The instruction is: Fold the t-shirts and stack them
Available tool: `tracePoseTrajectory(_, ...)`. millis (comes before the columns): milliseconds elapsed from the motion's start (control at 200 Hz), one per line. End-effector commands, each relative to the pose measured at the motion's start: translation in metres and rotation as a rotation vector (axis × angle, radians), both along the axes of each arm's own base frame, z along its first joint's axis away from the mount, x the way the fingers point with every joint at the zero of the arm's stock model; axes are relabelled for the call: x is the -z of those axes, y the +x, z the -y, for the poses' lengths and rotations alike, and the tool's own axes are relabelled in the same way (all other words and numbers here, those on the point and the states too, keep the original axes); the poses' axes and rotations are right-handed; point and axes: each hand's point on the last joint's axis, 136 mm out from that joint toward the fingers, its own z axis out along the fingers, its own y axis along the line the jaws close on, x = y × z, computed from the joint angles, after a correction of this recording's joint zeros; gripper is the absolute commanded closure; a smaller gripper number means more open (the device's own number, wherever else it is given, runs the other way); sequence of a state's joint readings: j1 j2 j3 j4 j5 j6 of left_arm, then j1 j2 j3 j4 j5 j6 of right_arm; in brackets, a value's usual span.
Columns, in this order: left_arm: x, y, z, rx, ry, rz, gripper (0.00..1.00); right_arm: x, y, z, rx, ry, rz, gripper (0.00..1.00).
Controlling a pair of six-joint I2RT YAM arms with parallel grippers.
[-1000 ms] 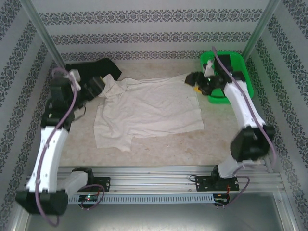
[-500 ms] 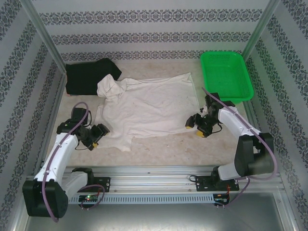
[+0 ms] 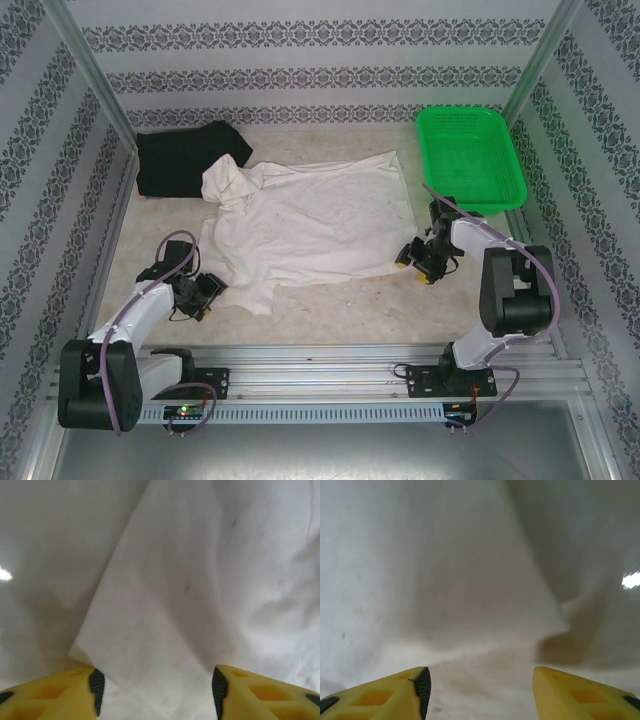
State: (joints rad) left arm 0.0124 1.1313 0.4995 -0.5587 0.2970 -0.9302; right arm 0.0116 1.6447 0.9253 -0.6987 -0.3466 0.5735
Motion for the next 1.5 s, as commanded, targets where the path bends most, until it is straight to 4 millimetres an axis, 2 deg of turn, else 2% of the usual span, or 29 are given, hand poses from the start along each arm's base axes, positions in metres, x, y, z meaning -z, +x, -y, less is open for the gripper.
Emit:
tracePoseTrajectory(0, -0.003, 0.043, -0.007, -0.047, 0.031, 0.140, 0.47, 0.003, 0.027, 0.009, 0.017, -0.036, 0.052, 0.44)
tracePoseTrajectory(60, 0.005, 0.051, -0.002, -0.033, 0.009, 0.127, 0.53, 0.005, 0.033, 0.013, 0.023, -0.046, 0.052, 0.47)
tracePoseTrajectory(100, 0.009, 0.055, -0.001, -0.025, 0.001, 0.118, 0.61, 0.007, 0.038, 0.015, 0.027, -0.045, 0.055, 0.49)
tracePoseTrajectory(185, 0.008, 0.061, 0.004, -0.006, -0.020, 0.116, 0.76, 0.013, 0.047, 0.018, 0.029, -0.043, 0.047, 0.64)
tracePoseTrajectory(255, -0.009, 0.066, 0.009, 0.022, -0.043, 0.138, 0.85, 0.012, 0.053, 0.018, 0.038, -0.035, 0.052, 0.79)
tracePoseTrajectory(420, -0.059, 0.064, 0.012, 0.077, -0.035, 0.192, 0.87, 0.007, 0.054, 0.020, 0.033, -0.033, 0.058, 0.98)
tracePoseTrajectory(505, -0.073, 0.061, 0.017, 0.104, -0.049, 0.195, 0.89, 0.005, 0.052, 0.019, 0.042, -0.017, 0.061, 1.00)
tracePoseTrajectory(610, -0.086, 0.069, 0.017, 0.121, -0.041, 0.215, 0.89, -0.001, 0.051, 0.021, 0.041, -0.022, 0.073, 1.00)
tracePoseTrajectory(679, -0.089, 0.084, 0.021, 0.132, -0.058, 0.234, 0.90, -0.002, 0.052, 0.022, 0.036, -0.022, 0.073, 1.00)
tracePoseTrajectory(814, -0.088, 0.122, 0.041, 0.223, -0.080, 0.231, 0.90, -0.004, 0.060, 0.023, 0.030, -0.019, 0.076, 1.00)
tracePoseTrajectory(999, -0.058, 0.165, 0.063, 0.294, -0.125, 0.186, 0.86, -0.005, 0.071, 0.022, 0.021, -0.010, 0.080, 1.00)
tracePoseTrajectory(1064, -0.057, 0.180, 0.070, 0.309, -0.142, 0.199, 0.69, -0.004, 0.073, 0.022, 0.017, -0.012, 0.078, 1.00)
tracePoseTrajectory(1149, -0.074, 0.193, 0.073, 0.305, -0.148, 0.251, 0.51, -0.005, 0.074, 0.023, 0.013, -0.016, 0.079, 1.00)
tracePoseTrajectory(1229, -0.093, 0.189, 0.067, 0.295, -0.112, 0.289, 0.42, -0.006, 0.075, 0.024, 0.009, -0.020, 0.080, 1.00)
tracePoseTrajectory(1299, -0.100, 0.176, 0.058, 0.287, -0.080, 0.290, 0.40, -0.005, 0.074, 0.024, 0.009, -0.021, 0.078, 1.00)
tracePoseTrajectory(1424, -0.088, 0.148, 0.037, 0.238, -0.065, 0.262, 0.40, -0.003, 0.074, 0.023, 0.008, -0.013, 0.076, 1.00)
tracePoseTrajectory(1494, -0.080, 0.143, 0.031, 0.207, -0.090, 0.276, 0.40, -0.003, 0.074, 0.023, 0.009, -0.013, 0.076, 1.00)
